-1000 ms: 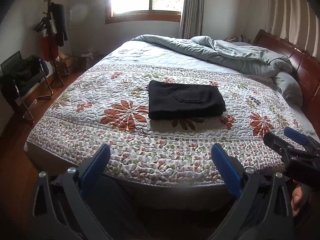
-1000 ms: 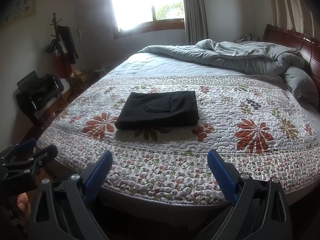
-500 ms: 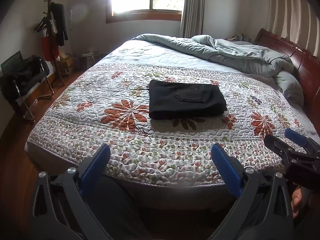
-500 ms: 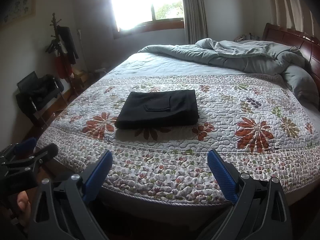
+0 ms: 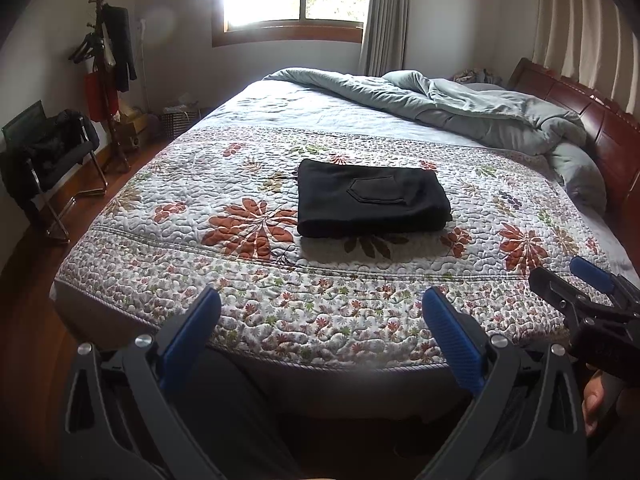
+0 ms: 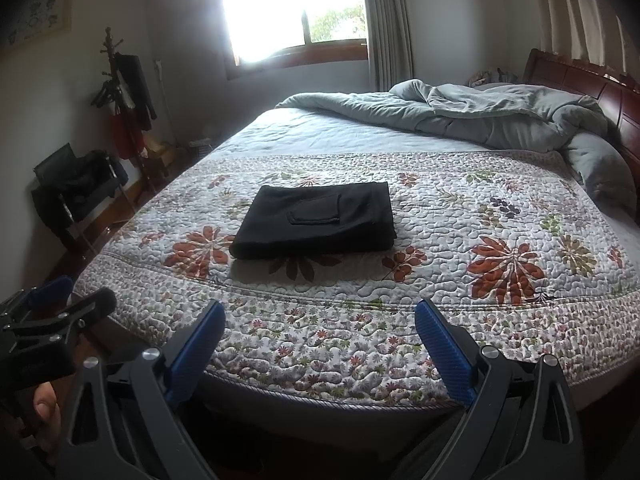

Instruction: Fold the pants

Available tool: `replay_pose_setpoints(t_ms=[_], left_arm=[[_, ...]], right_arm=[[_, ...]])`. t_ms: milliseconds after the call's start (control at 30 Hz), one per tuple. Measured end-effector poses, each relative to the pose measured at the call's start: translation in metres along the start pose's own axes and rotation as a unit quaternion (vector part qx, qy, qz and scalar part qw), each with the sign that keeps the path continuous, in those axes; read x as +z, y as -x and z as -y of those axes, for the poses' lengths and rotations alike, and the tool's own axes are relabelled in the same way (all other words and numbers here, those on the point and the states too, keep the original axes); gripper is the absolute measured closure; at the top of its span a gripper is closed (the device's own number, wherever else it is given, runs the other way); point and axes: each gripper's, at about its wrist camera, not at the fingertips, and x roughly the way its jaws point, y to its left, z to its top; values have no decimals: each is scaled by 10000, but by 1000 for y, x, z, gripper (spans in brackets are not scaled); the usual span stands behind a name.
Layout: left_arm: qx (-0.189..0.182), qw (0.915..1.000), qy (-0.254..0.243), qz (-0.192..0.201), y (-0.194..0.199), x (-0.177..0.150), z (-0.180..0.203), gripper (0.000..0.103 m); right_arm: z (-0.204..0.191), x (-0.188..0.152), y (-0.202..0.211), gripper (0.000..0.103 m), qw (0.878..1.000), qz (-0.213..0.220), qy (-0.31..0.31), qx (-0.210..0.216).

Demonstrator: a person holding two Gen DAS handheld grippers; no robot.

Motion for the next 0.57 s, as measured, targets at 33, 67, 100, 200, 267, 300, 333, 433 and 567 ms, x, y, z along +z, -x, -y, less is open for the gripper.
replay_pose_setpoints(t_ms=[33, 67, 100, 200, 267, 300, 333, 433, 567], left_arm=[[16, 10000, -3, 2, 1, 0, 0, 3], [25, 10000, -4, 1, 1, 0, 0, 3], [22, 10000, 2, -8, 2, 0, 0, 3], [12, 10000, 23, -22, 2, -1, -1, 3], [27, 10000, 14, -19, 3, -1, -1, 3], [33, 10000, 14, -22, 4, -1, -1, 3], [44, 10000, 19, -27, 4, -1, -1, 3], [102, 9999, 25, -22, 5, -2, -1, 3], [86, 9999, 44, -36, 6, -3, -1, 3]], right_arm=[[0, 0, 0, 7, 10000, -3, 2, -3], [0, 0, 0, 7, 10000, -7, 2, -2], [0, 0, 0, 7, 10000, -3, 1, 3], [0, 0, 1, 7, 10000, -2, 6, -3], [0, 0, 1, 7, 10000, 5, 1, -2], [-1, 0, 3, 7, 10000, 10, 5, -3], [-1, 0, 3, 7, 10000, 9, 3, 0], [-1, -1, 4, 7, 10000, 11, 1, 4], [-3, -2, 8, 7, 10000, 20, 7, 2]])
